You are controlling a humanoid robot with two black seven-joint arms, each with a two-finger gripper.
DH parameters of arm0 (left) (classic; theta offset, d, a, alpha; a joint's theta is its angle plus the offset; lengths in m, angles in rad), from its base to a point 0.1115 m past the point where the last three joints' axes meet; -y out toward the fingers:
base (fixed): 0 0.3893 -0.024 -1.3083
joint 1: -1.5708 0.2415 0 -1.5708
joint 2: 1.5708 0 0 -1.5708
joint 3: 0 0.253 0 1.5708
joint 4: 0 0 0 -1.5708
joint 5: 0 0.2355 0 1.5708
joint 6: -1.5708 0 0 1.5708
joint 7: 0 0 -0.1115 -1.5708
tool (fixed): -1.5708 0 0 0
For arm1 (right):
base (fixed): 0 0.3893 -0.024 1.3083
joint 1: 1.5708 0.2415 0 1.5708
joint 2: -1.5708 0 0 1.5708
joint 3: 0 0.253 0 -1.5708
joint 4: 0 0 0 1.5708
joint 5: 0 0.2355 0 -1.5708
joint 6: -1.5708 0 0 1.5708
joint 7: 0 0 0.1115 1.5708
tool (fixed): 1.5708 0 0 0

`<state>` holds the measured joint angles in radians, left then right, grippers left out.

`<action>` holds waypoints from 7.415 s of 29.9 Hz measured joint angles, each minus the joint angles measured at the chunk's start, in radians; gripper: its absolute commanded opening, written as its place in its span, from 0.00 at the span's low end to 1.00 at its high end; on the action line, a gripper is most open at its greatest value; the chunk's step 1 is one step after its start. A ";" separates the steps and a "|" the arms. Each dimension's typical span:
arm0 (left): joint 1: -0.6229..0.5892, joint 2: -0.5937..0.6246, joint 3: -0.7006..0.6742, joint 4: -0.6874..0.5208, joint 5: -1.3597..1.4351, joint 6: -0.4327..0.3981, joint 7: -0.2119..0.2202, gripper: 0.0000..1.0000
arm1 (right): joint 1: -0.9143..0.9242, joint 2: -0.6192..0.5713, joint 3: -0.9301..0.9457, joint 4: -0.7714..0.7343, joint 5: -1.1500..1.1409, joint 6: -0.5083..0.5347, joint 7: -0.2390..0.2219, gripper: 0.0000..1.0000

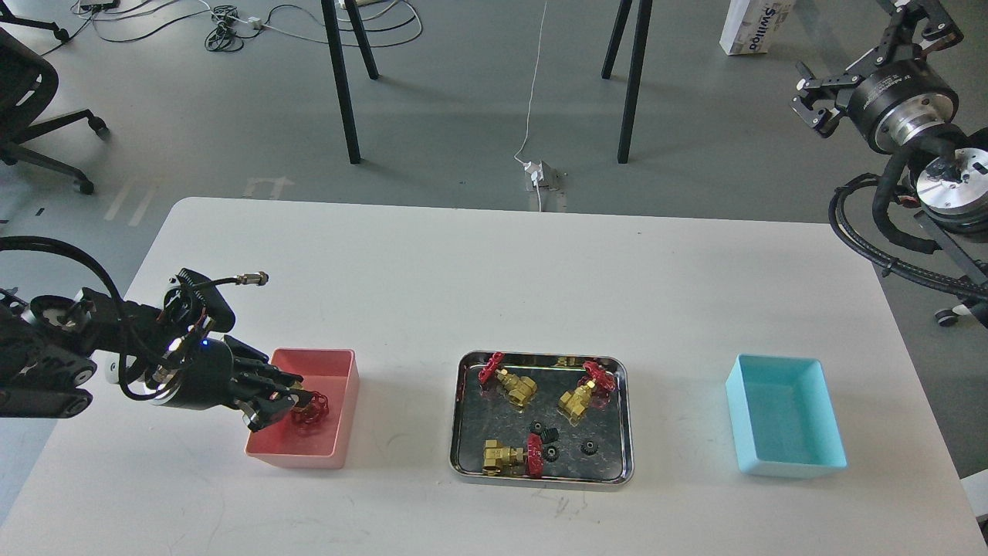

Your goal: Place valve in pink box and gear in blue box

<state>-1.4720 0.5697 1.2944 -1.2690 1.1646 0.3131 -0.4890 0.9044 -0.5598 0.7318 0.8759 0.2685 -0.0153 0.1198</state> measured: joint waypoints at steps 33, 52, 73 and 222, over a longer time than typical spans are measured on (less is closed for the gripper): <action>-0.020 0.453 -0.805 -0.213 -0.277 -0.211 0.000 0.75 | 0.075 0.001 -0.093 0.068 -0.204 0.015 -0.022 0.99; 0.359 -0.253 -1.621 -0.011 -0.911 -0.236 0.000 0.82 | 0.570 -0.187 -1.136 0.657 -1.210 0.273 -0.010 0.99; 0.519 -0.570 -1.614 0.218 -0.898 -0.158 0.000 0.95 | 0.626 0.121 -1.327 0.634 -1.600 0.499 -0.021 0.65; 0.554 -0.570 -1.612 0.225 -0.790 -0.154 0.000 0.99 | 0.221 -0.528 -0.982 0.605 -1.299 0.240 0.009 1.00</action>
<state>-0.9182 0.0000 -0.3174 -1.0438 0.3745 0.1595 -0.4887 1.1258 -1.0880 -0.2503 1.4812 -1.0303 0.2251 0.1288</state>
